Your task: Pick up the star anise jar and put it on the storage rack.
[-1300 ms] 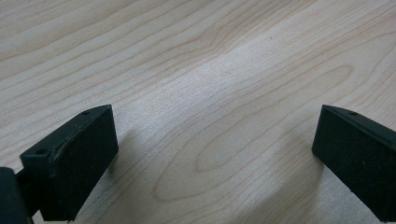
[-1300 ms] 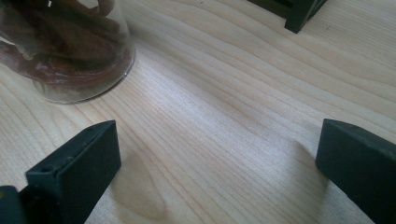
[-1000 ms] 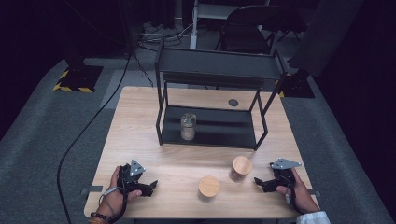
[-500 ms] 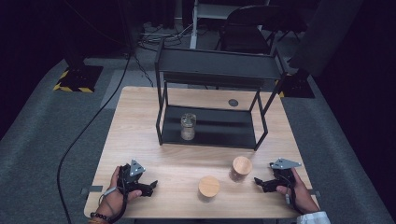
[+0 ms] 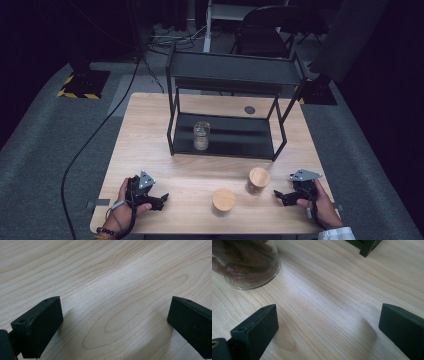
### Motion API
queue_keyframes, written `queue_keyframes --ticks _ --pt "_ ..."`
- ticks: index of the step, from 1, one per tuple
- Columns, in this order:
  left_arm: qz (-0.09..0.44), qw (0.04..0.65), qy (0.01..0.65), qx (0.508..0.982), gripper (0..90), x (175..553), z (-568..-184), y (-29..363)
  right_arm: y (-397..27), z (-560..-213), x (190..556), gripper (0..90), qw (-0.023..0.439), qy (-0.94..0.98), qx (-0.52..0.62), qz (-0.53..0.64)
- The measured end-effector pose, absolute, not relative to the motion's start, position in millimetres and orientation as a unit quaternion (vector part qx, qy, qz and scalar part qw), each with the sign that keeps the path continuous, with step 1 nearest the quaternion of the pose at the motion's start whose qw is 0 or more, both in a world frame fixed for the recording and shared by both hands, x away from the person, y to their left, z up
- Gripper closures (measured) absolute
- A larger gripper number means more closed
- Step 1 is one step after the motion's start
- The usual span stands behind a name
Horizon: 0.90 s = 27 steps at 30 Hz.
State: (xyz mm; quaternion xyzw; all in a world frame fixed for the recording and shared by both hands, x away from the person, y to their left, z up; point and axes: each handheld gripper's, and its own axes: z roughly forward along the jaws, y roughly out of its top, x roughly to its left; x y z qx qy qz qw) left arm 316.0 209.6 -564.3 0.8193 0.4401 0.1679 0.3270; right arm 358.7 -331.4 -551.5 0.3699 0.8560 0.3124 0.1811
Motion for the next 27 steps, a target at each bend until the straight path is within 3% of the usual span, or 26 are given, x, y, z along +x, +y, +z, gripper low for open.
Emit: queue_keyframes --ticks 27 --pt "0.168 0.327 0.44 0.819 0.0 316 -564 210 -309 -494 326 2.2 0.214 0.859 0.299 0.356"
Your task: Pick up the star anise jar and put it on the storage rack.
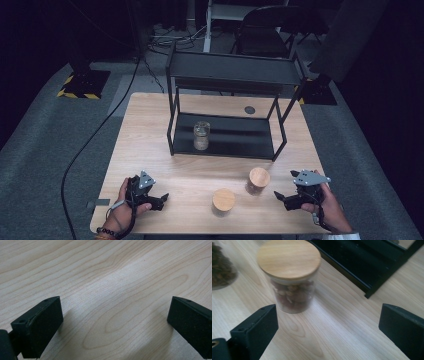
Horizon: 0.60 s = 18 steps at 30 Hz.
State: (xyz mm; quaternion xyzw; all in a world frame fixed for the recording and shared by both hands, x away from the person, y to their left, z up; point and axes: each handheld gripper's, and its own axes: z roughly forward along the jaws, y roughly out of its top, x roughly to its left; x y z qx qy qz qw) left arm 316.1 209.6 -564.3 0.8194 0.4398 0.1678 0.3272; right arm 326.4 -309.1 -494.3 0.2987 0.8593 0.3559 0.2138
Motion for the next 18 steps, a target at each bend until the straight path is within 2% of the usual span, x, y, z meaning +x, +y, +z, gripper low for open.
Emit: queue_keyframes --ticks 18 --pt "0.168 0.327 0.44 0.819 0.0 316 -564 210 -286 -486 314 2.2 0.194 0.864 0.263 0.383"
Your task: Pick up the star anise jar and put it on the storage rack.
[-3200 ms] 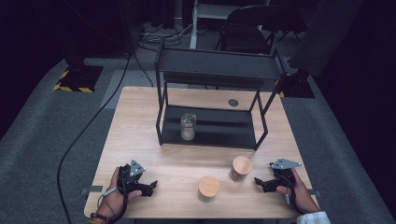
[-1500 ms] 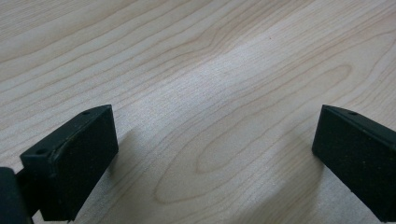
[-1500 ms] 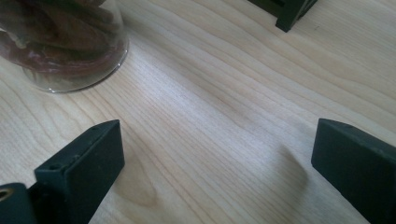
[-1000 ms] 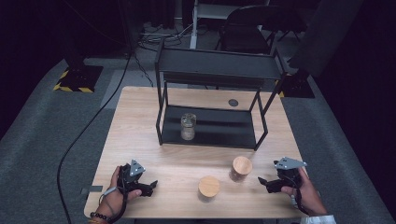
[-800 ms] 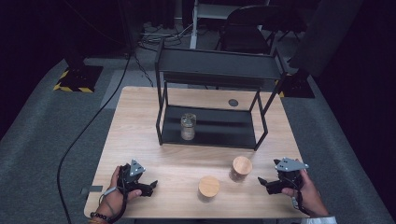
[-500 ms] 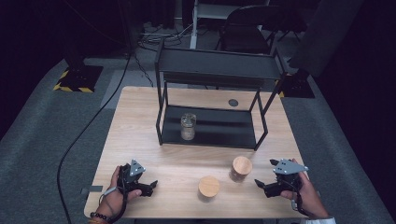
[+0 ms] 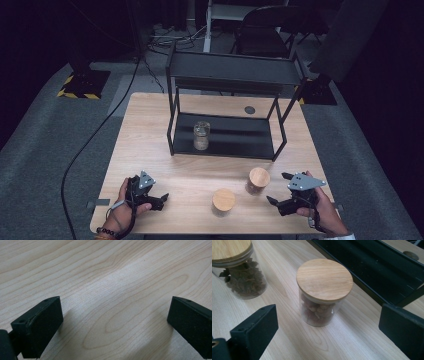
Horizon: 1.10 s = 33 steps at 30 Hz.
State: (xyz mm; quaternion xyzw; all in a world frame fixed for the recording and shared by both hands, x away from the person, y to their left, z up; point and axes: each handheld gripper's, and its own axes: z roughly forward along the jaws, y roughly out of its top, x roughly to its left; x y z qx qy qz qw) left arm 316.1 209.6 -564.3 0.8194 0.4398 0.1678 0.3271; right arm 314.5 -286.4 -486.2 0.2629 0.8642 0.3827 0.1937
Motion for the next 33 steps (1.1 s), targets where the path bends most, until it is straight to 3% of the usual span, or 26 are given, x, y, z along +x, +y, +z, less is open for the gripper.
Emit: queue_keyframes --ticks 33 --pt "0.168 0.327 0.44 0.82 0.0 316 -564 210 -250 -490 304 1.5 0.165 0.884 0.213 0.382"
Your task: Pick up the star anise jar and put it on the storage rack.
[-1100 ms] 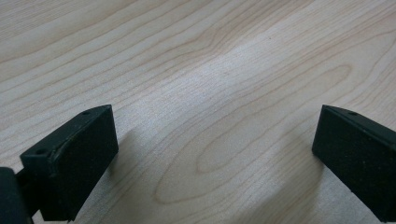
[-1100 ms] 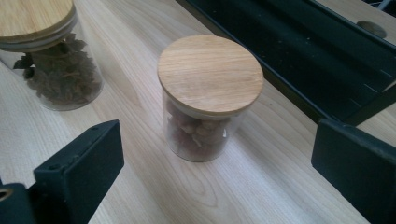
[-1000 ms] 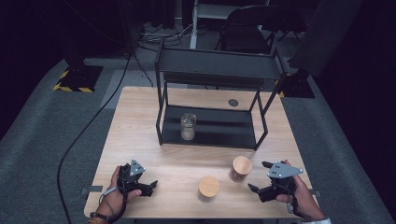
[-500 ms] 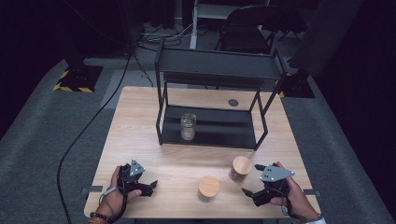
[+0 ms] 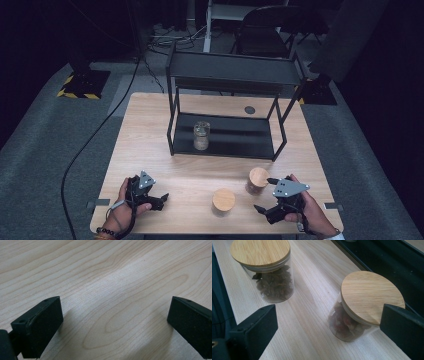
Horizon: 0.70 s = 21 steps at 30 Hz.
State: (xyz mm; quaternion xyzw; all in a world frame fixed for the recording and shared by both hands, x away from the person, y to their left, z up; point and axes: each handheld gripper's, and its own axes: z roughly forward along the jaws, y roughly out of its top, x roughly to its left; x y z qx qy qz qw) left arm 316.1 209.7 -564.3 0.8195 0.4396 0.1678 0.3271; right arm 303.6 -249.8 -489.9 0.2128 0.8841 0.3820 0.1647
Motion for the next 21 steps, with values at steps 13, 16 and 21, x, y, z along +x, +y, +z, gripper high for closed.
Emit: queue_keyframes --ticks 13,16,21 --pt "0.168 0.327 0.44 0.819 0.0 316 -564 210 -238 -480 298 1.7 0.166 0.883 0.191 0.395" --pt "0.168 0.327 0.44 0.819 0.0 316 -564 210 -235 -479 298 1.7 0.155 0.884 0.185 0.401" --pt "0.168 0.327 0.439 0.819 0.0 316 -564 210 -226 -481 297 1.8 0.147 0.89 0.172 0.396"
